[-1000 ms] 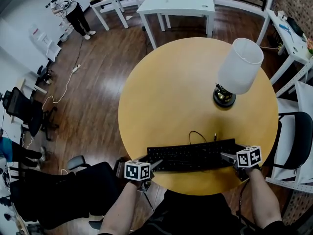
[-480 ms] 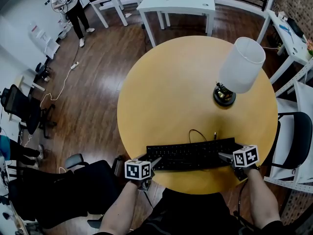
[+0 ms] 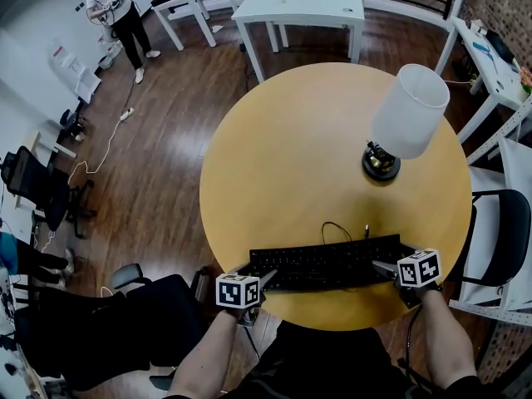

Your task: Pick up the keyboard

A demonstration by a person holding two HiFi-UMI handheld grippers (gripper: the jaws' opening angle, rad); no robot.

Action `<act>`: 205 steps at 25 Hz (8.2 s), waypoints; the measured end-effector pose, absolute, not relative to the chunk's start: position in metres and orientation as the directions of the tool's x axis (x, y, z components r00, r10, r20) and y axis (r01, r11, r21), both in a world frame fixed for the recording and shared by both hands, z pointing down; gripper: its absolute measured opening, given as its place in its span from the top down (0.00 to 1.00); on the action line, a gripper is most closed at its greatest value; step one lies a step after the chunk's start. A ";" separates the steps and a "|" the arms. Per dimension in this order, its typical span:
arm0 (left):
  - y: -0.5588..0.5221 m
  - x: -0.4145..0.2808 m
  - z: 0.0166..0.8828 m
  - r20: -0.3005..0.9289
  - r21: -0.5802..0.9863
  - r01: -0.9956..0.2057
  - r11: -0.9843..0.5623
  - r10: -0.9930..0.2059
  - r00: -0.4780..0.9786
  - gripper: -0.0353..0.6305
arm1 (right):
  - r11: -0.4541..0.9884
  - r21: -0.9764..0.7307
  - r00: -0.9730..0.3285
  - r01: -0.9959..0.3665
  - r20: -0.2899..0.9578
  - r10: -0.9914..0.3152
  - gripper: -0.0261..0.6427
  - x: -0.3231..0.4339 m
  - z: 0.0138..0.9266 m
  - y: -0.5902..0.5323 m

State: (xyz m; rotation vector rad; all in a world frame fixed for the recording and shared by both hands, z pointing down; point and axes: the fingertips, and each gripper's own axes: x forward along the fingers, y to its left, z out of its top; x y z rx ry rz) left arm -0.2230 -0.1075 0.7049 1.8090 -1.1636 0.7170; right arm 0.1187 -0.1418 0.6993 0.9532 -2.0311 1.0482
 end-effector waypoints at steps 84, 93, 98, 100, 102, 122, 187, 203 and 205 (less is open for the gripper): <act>-0.110 -0.218 0.682 0.789 0.182 -0.901 -0.394 -0.488 0.373 0.45 | 0.453 -0.261 -0.425 -0.852 0.851 -0.309 0.32 0.133 0.709 -0.129; -0.094 -0.162 0.686 0.887 -0.024 -0.549 -0.835 -0.271 0.374 0.17 | 0.768 -0.098 -0.441 -0.633 0.861 -0.254 0.17 0.108 0.687 -0.117; -0.082 -0.146 0.704 0.945 -0.049 -0.374 -0.926 -0.165 0.284 0.06 | 0.916 0.028 -0.352 -0.400 0.918 -0.182 0.08 0.086 0.694 -0.107; -0.079 -0.144 0.712 0.961 -0.075 -0.302 -0.950 -0.150 0.232 0.06 | 0.916 0.013 -0.356 -0.400 0.919 -0.168 0.08 0.082 0.698 -0.109; -0.080 -0.138 0.720 0.967 -0.092 -0.253 -0.963 -0.147 0.208 0.05 | 0.879 -0.034 -0.393 -0.475 0.902 -0.178 0.08 0.086 0.698 -0.113; -0.080 -0.126 0.730 0.974 -0.018 -0.133 -0.991 -0.047 0.222 0.05 | 0.355 -0.479 -0.582 -0.803 0.759 -0.292 0.26 0.158 0.697 -0.103; -0.100 -0.239 0.712 0.715 0.633 -0.746 -0.205 -0.212 0.666 0.75 | 0.255 -0.749 -0.791 -0.611 0.591 -0.160 0.70 0.144 0.700 -0.141; -0.100 -0.230 0.708 0.574 0.762 -0.616 -0.202 -0.231 0.786 0.75 | 0.256 -0.820 -0.855 -0.512 0.516 -0.056 0.76 0.152 0.697 -0.137; -0.098 -0.225 0.699 0.532 0.786 -0.572 -0.235 -0.214 0.819 0.75 | 0.277 -0.827 -0.868 -0.488 0.495 -0.052 0.78 0.156 0.690 -0.134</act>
